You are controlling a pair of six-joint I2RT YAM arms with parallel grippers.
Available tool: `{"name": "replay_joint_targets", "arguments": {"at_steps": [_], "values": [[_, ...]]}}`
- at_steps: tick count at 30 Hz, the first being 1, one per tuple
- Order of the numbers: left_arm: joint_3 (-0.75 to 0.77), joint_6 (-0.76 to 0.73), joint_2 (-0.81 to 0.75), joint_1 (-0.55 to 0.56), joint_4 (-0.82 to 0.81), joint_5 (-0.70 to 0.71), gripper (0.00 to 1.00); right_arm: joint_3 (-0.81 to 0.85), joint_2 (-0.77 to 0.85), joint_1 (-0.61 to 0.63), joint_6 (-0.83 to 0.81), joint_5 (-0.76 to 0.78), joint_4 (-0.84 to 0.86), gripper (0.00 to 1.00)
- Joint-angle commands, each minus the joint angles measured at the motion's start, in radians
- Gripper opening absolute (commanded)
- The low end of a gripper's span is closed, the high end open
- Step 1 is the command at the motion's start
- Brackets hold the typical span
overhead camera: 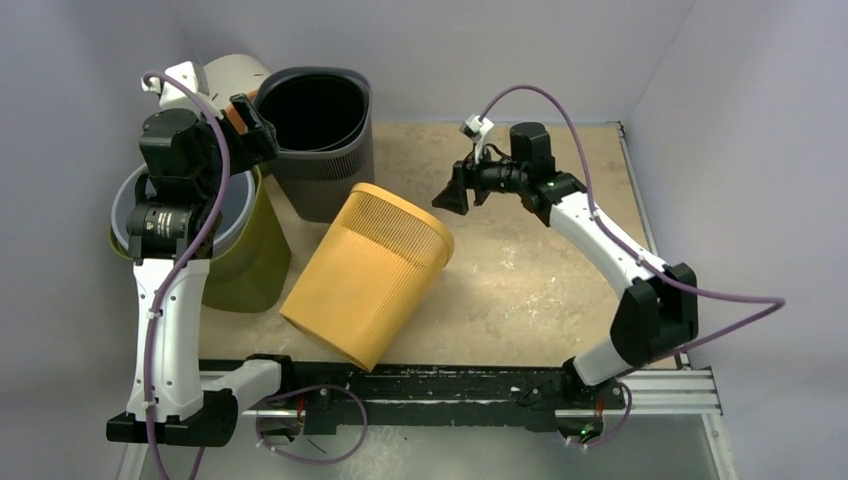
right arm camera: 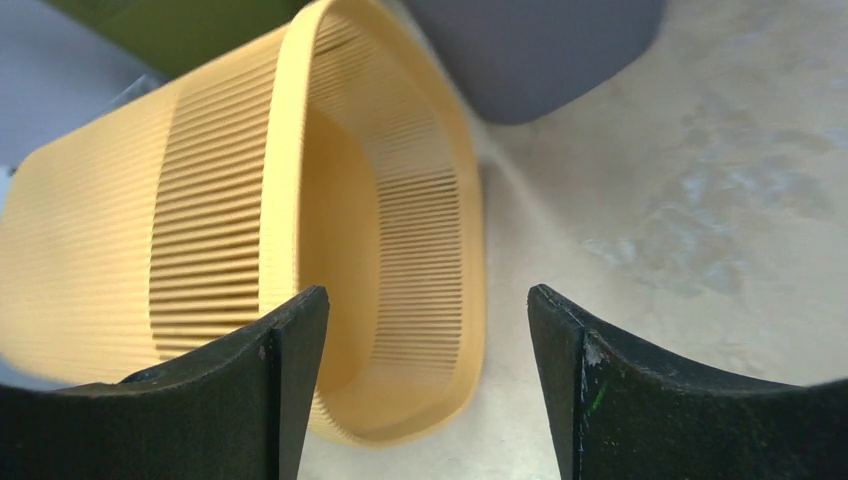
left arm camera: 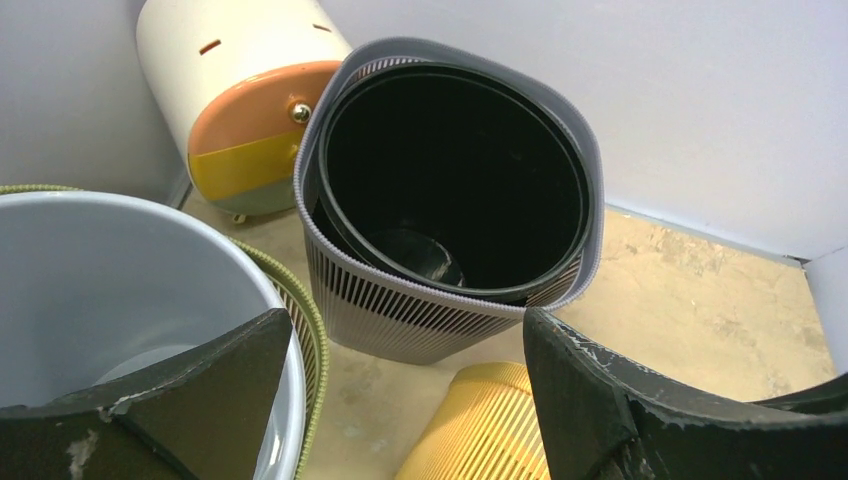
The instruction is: Turn the large container upside down
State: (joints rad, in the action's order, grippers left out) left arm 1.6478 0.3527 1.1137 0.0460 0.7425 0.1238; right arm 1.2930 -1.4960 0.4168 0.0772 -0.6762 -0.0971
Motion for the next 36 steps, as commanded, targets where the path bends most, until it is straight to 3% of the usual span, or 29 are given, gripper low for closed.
{"name": "replay_joint_targets", "arguments": {"at_steps": [1, 12, 28, 36], "values": [[-0.015, -0.029, -0.014, -0.006, -0.051, 0.007, 0.83, 0.023, -0.025, -0.006, -0.051, -0.312, 0.027, 0.74], [-0.059, -0.023, -0.008, -0.006, -0.070, 0.009, 0.83, -0.085, 0.053, -0.004, -0.037, -0.408, 0.139, 0.73], [-0.088, -0.015, -0.020, -0.006, -0.078, 0.003, 0.83, -0.110, -0.029, -0.003, -0.014, -0.438, 0.184, 0.72], [-0.097, -0.011, -0.022, -0.006, -0.088, -0.007, 0.83, -0.116, -0.064, 0.008, 0.002, -0.458, 0.218, 0.64]]}}
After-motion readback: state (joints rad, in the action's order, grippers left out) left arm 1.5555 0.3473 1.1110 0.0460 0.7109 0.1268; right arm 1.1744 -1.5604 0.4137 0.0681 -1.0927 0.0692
